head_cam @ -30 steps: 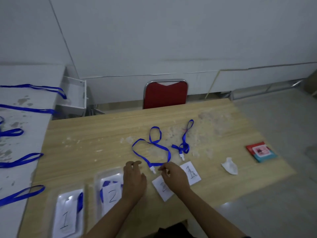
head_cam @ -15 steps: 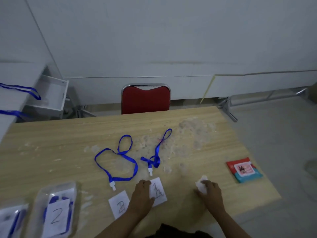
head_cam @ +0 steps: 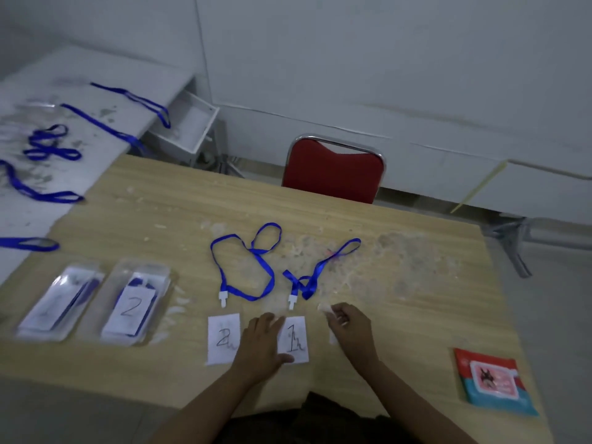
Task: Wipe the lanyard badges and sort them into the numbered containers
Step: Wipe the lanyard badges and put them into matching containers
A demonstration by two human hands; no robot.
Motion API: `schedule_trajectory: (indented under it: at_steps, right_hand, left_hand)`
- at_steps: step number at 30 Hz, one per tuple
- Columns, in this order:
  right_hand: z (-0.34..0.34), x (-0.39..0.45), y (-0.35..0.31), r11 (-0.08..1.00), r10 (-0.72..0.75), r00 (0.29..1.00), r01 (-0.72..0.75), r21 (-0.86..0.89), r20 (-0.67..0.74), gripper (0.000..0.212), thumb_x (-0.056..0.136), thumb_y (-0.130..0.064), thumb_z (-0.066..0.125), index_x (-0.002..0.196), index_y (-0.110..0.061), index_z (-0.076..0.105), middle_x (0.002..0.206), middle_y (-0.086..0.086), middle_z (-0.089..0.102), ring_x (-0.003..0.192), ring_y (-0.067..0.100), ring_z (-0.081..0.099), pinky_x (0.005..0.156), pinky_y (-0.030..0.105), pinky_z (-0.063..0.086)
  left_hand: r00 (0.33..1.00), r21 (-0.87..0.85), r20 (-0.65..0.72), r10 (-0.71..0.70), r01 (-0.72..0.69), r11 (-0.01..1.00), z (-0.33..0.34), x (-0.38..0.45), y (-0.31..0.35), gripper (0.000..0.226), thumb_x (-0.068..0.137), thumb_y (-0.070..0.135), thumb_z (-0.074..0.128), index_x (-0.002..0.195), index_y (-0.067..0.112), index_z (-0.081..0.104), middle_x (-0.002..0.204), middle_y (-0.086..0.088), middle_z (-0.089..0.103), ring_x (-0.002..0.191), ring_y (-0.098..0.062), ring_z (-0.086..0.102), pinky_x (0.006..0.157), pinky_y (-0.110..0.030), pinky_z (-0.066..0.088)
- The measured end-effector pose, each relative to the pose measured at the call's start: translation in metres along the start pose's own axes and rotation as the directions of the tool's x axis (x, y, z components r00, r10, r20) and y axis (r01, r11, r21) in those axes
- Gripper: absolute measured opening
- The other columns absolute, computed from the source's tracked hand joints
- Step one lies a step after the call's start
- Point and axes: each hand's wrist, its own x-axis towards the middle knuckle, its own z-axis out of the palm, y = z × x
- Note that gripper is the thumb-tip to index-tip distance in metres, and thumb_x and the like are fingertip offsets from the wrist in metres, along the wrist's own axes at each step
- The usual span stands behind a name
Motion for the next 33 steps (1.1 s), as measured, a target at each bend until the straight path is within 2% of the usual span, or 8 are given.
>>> schedule_trajectory:
  at_steps: [6, 10, 14, 18, 22, 26, 30, 33]
  right_hand:
    - [0.034, -0.006, -0.007, 0.905, -0.176, 0.859, 0.333, -0.264, 0.481, 0.026, 0.099, -0.029, 0.053, 0.103, -0.012, 0.072, 0.102, 0.005, 0.067, 0.095, 0.017, 0.06, 0.088, 0.028, 0.047]
    - [0.025, -0.017, 0.01, 0.545, -0.394, 0.619, 0.753, -0.369, 0.68, 0.034, 0.099, -0.037, 0.046, 0.127, -0.028, 0.062, 0.119, 0.003, 0.065, 0.104, 0.017, 0.061, 0.09, 0.034, 0.052]
    - [0.016, -0.008, 0.01, 0.502, -0.343, 0.744, 0.661, -0.558, 0.573, 0.039, 0.089, -0.044, 0.062, 0.127, -0.041, 0.059, 0.137, 0.01, 0.057, 0.121, 0.028, 0.058, 0.095, 0.045, 0.051]
    - [0.02, -0.017, 0.015, 0.372, -0.385, 0.606, 0.792, -0.484, 0.696, 0.041, 0.093, -0.053, 0.041, 0.131, -0.046, 0.053, 0.15, 0.009, 0.045, 0.133, 0.031, 0.048, 0.103, 0.048, 0.045]
    - [0.018, -0.006, 0.014, 0.513, -0.189, 0.771, 0.605, -0.609, 0.608, 0.051, 0.096, -0.05, 0.042, 0.146, -0.041, 0.035, 0.16, 0.012, 0.024, 0.145, 0.034, 0.028, 0.115, 0.052, 0.03]
    - [0.02, -0.021, 0.019, 0.403, -0.306, 0.629, 0.766, -0.501, 0.714, 0.046, 0.094, -0.052, 0.039, 0.138, -0.041, 0.047, 0.148, 0.007, 0.046, 0.133, 0.024, 0.048, 0.102, 0.049, 0.049]
    - [0.02, -0.009, 0.007, 0.572, -0.189, 0.829, 0.529, -0.628, 0.526, 0.052, 0.097, -0.055, 0.03, 0.147, -0.04, 0.036, 0.157, 0.012, 0.032, 0.144, 0.033, 0.031, 0.114, 0.052, 0.028]
    - [0.027, -0.018, -0.001, 0.58, -0.181, 0.691, 0.65, -0.491, 0.7, 0.056, 0.097, -0.059, 0.021, 0.151, -0.044, 0.021, 0.164, 0.004, 0.011, 0.151, 0.024, 0.009, 0.121, 0.046, 0.01]
  left_hand:
    - [0.999, 0.116, 0.035, -0.028, 0.024, 0.993, 0.0, 0.0, -0.005, 0.098, 0.073, 0.051, 0.073, 0.152, 0.033, 0.017, 0.155, -0.004, 0.02, 0.137, -0.024, 0.024, 0.108, -0.039, 0.031]
    - [0.999, 0.132, 0.036, -0.037, 0.032, 0.991, 0.002, 0.0, -0.005, 0.096, 0.076, 0.051, 0.071, 0.152, 0.034, 0.016, 0.155, -0.005, 0.019, 0.137, -0.025, 0.023, 0.108, -0.04, 0.029]
    - [0.999, 0.115, 0.026, -0.037, 0.033, 0.993, 0.002, 0.001, -0.005, 0.094, 0.075, 0.05, 0.071, 0.152, 0.034, 0.018, 0.154, -0.006, 0.019, 0.138, -0.025, 0.022, 0.11, -0.041, 0.026]
    - [0.999, 0.104, 0.015, -0.03, 0.028, 0.994, 0.004, 0.002, -0.007, 0.093, 0.075, 0.052, 0.07, 0.151, 0.035, 0.019, 0.154, -0.004, 0.019, 0.138, -0.024, 0.023, 0.11, -0.041, 0.027]
    - [0.999, 0.116, 0.019, -0.033, 0.031, 0.993, 0.004, 0.002, -0.007, 0.094, 0.074, 0.051, 0.071, 0.151, 0.035, 0.018, 0.154, -0.004, 0.018, 0.138, -0.025, 0.022, 0.11, -0.042, 0.026]
    - [0.999, 0.107, 0.02, -0.031, 0.028, 0.994, 0.006, 0.002, -0.01, 0.094, 0.075, 0.055, 0.069, 0.15, 0.037, 0.017, 0.155, -0.004, 0.018, 0.138, -0.025, 0.022, 0.11, -0.042, 0.027]
    - [0.999, 0.105, 0.009, -0.036, 0.035, 0.994, 0.004, 0.003, -0.009, 0.094, 0.073, 0.054, 0.071, 0.15, 0.036, 0.021, 0.153, -0.004, 0.02, 0.137, -0.024, 0.023, 0.11, -0.042, 0.027]
    - [0.999, 0.059, 0.013, -0.037, 0.036, 0.998, 0.004, 0.003, -0.01, 0.093, 0.072, 0.057, 0.07, 0.149, 0.036, 0.022, 0.153, -0.002, 0.021, 0.137, -0.023, 0.024, 0.11, -0.041, 0.028]
